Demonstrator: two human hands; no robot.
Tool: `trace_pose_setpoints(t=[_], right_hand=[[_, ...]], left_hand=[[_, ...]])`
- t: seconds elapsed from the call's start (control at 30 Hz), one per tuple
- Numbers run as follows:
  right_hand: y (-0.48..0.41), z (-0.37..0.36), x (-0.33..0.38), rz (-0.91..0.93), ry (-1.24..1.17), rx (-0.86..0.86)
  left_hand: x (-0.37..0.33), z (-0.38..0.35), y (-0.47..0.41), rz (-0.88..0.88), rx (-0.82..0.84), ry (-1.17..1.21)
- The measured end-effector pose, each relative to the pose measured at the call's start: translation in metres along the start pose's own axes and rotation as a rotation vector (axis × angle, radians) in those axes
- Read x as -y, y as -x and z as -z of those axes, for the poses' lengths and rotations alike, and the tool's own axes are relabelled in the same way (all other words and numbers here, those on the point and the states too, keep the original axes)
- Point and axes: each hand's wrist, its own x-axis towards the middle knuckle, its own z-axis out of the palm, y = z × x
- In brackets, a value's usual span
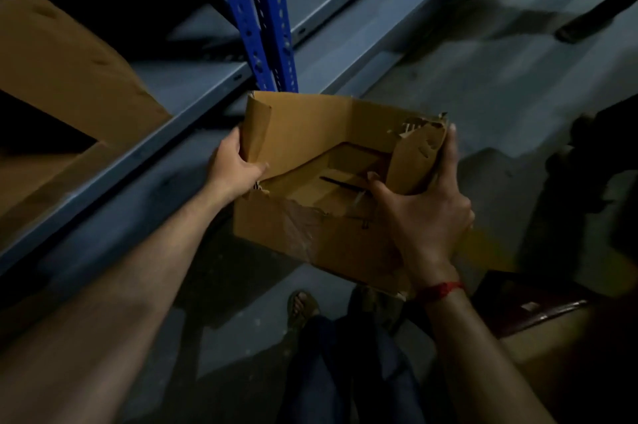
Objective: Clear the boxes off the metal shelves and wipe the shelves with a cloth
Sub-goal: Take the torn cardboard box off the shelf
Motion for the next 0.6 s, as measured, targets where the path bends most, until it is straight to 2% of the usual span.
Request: trace_pose_setpoints(t=[0.27, 0.6], right_hand=[[-0.034, -0.083, -0.076, 0.097, -0.024, -0.057], [-0.077, -0.195, -0.170, 0.037, -0.243, -0.047]], left_hand=[[0.057, -0.088, -0.061, 0.072, 0.010, 0.076], [0.105, -0.187, -0.165, 0.011, -0.034, 0.110]])
